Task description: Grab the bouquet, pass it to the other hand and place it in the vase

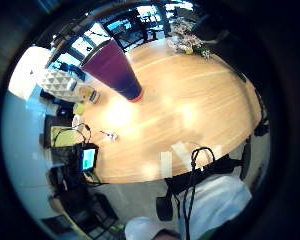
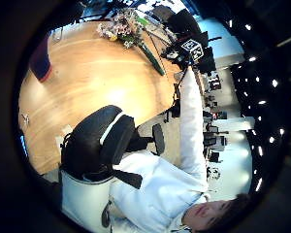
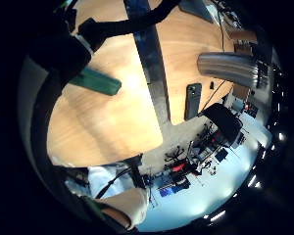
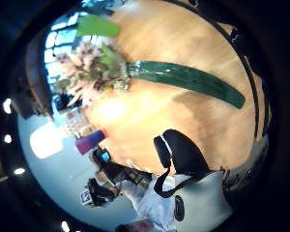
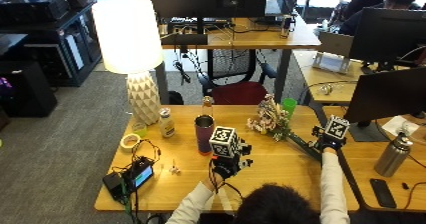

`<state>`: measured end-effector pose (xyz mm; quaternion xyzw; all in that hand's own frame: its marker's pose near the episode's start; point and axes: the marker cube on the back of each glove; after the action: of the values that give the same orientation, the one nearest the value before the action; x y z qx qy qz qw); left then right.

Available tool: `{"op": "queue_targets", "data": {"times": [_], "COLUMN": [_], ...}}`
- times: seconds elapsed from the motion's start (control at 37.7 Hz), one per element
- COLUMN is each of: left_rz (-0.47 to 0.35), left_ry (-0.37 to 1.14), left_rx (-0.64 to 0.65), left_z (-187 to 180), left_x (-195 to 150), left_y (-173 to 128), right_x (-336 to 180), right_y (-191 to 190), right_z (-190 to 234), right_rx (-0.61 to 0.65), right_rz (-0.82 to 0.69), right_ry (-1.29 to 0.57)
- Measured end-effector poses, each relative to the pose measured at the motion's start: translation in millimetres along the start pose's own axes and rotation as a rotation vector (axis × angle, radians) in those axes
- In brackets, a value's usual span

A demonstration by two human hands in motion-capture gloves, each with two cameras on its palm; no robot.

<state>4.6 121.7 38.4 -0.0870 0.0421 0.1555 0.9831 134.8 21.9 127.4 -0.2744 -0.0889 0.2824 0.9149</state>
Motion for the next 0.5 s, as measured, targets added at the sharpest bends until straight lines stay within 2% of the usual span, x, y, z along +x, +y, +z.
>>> {"op": "queue_targets", "data": {"times": [0.08,0.21,0.4,0.5], "left_rz": [-0.005,-0.001,-0.007,-0.014], "left_ry": [0.000,0.004,0.051,0.087], "left_rx": [-0.016,-0.043,-0.044,-0.070], "left_z": [-1,-3,7,20], "left_x": [3,5,2,-1], "left_y": [5,11,3,-5], "right_x": [3,2,2,1], "right_y": [-9,-35,-37,-48], "right_z": [16,34,63,64], "right_rx": [-0.040,0.055,-0.005,0.149], "right_rz": [0.006,-0.025,-0.028,-0.017], "right_ry": [0.005,0.018,0.109,0.129]}}
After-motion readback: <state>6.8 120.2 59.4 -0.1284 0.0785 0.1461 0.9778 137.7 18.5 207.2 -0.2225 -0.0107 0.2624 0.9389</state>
